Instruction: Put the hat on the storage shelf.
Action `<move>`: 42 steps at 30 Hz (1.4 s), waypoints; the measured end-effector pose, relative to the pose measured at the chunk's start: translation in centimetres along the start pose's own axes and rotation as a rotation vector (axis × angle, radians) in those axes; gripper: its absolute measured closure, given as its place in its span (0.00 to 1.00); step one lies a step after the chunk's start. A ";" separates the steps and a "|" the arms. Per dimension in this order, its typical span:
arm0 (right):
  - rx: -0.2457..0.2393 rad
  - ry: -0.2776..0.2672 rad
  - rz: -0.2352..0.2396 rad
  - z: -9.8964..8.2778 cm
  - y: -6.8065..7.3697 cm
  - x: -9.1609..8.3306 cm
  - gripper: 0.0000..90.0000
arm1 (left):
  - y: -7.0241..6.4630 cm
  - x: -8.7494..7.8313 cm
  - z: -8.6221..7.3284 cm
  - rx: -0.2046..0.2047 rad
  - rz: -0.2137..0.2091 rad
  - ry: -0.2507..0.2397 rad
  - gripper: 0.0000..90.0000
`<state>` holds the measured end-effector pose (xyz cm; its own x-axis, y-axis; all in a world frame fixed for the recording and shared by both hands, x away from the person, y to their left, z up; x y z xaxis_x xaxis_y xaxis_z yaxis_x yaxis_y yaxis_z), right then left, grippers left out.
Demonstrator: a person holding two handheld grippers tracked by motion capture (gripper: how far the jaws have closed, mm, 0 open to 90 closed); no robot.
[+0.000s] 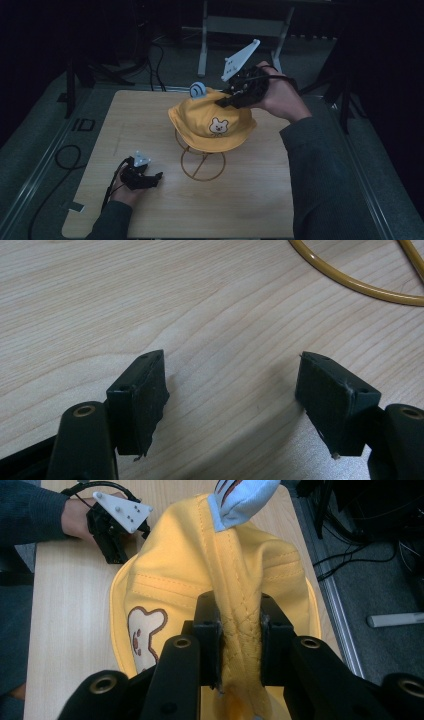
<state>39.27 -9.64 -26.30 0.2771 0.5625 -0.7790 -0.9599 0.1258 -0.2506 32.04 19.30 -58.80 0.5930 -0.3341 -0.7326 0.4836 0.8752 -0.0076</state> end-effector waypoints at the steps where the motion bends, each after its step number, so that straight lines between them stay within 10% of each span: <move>1: 0.001 0.000 0.001 0.1 0.0 0.1 0.84 | 0.0 0.0 0.0 0.000 0.000 0.000 0.32; 34: 0.022 0.017 0.022 1.8 0.2 4.2 0.80 | 0.0 0.0 0.0 0.003 0.003 -0.001 0.32; 42: 0.037 0.029 0.034 1.9 0.5 4.7 0.53 | 0.0 0.0 0.0 0.006 0.005 -0.002 0.32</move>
<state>40.05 -5.37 -29.01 0.2451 0.5428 -0.8033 -0.9695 0.1378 -0.2027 32.10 19.29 -58.80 0.5964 -0.3306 -0.7314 0.4846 0.8747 -0.0003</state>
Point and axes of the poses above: each handheld gripper's, and its own axes: x roughly forward along the jaws, z roughly out of its top, y roughly to its left, the point moved 3 cm from there along x, roughly forward along the jaws
